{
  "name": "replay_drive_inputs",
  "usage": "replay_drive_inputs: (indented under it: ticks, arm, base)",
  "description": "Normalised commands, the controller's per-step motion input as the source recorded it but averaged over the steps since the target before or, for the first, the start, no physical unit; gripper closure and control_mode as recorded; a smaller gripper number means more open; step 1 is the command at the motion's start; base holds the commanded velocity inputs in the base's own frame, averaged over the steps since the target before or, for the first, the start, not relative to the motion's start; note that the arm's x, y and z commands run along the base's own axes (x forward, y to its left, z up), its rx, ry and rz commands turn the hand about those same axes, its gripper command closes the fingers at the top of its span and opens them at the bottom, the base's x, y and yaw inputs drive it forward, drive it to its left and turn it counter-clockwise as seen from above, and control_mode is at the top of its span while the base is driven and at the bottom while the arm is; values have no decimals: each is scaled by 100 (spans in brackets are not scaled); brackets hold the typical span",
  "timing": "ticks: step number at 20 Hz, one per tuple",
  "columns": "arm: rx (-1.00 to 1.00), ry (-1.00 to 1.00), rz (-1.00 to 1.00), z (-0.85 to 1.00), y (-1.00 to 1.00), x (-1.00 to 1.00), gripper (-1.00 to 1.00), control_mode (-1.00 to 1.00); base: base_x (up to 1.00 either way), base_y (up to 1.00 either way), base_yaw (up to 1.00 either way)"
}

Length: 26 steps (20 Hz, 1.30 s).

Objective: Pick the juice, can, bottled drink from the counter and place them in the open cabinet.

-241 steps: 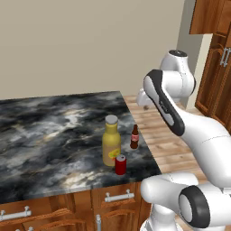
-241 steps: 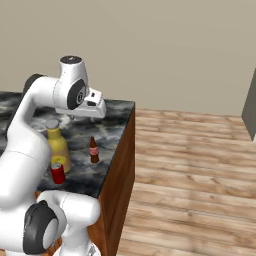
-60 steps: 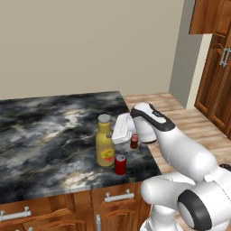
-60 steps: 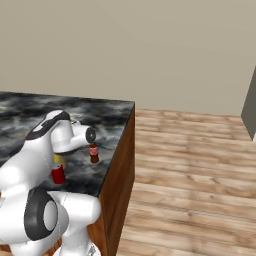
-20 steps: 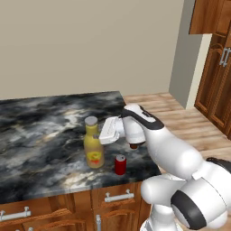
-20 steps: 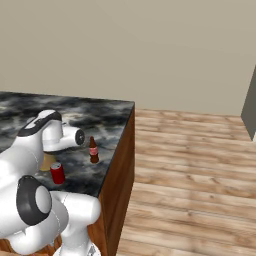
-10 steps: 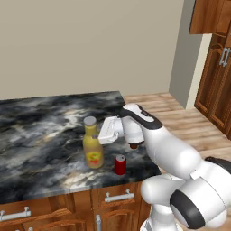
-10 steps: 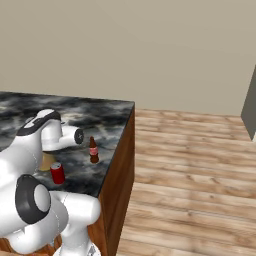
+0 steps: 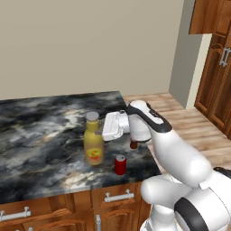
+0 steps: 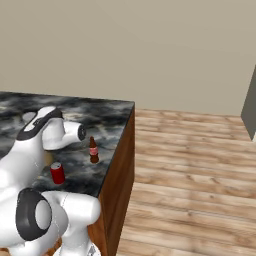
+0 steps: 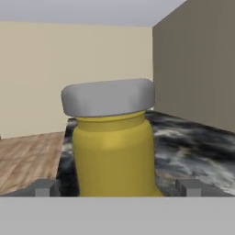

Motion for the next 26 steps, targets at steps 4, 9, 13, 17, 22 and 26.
replay_drive_inputs:
  ticks: [4,9,13,17,22,26]
  arm:
    - [9,-1,1,72,-9,-15,100,-100]
    - [11,-1,0,75,-10,-9,100,-100]
    - [8,0,2,75,-15,-6,100,-100]
    - [3,0,1,64,-21,-9,100,-100]
    - [0,0,0,56,-23,-7,100,-100]
    - [-5,2,7,35,-14,-1,100,-100]
  base:
    - [0,0,0]
    - [0,0,0]
    - [0,0,0]
    - [0,0,0]
    - [0,0,0]
    - [0,0,0]
